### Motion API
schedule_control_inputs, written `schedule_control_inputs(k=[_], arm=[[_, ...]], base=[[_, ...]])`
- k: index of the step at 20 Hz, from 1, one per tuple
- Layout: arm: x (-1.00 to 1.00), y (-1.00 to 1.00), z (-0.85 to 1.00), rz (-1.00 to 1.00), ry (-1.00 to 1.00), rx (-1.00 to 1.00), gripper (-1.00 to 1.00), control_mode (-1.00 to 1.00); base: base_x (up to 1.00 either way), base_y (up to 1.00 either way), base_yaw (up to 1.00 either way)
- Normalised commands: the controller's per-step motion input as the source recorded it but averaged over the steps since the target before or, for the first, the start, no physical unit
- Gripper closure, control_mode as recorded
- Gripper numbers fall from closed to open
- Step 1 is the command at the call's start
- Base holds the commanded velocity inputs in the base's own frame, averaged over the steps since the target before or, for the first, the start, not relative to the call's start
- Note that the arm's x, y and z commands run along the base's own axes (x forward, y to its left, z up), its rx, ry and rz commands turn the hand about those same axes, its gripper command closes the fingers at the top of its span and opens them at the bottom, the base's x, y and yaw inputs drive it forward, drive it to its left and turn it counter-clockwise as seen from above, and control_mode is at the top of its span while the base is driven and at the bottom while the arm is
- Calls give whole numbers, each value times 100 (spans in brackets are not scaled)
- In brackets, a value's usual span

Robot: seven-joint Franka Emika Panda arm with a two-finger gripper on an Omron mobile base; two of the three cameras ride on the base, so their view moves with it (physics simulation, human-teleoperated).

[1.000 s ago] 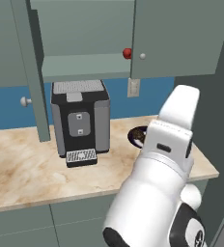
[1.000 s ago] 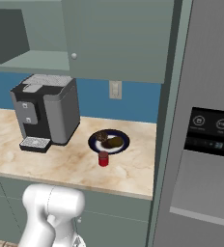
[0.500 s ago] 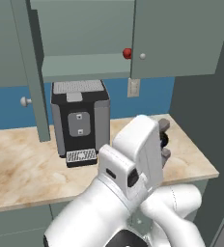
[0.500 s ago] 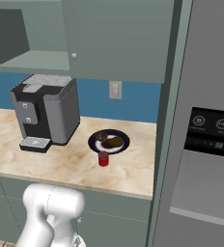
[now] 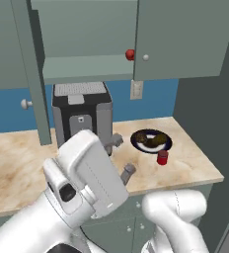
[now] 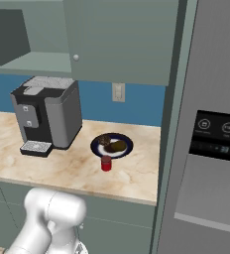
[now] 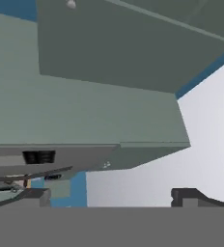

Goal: Pick the avocado and bread from the counter and place them on the plate. Then pick the jam from the cabinet and place it next to the plate. Lastly close the cabinet door.

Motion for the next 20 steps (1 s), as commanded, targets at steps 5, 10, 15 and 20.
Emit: schedule_control_inputs(k=[5, 10, 15, 20], arm=[[0, 89, -19, -15, 16, 0, -100, -100], [3, 85, -20, -18, 16, 0, -100, -100], [33, 70, -12, -16, 22, 0, -100, -100], [69, 35, -4, -8, 18, 0, -100, -100]], base=[[0, 0, 0], [0, 0, 0], [0, 0, 0], [0, 0, 0]])
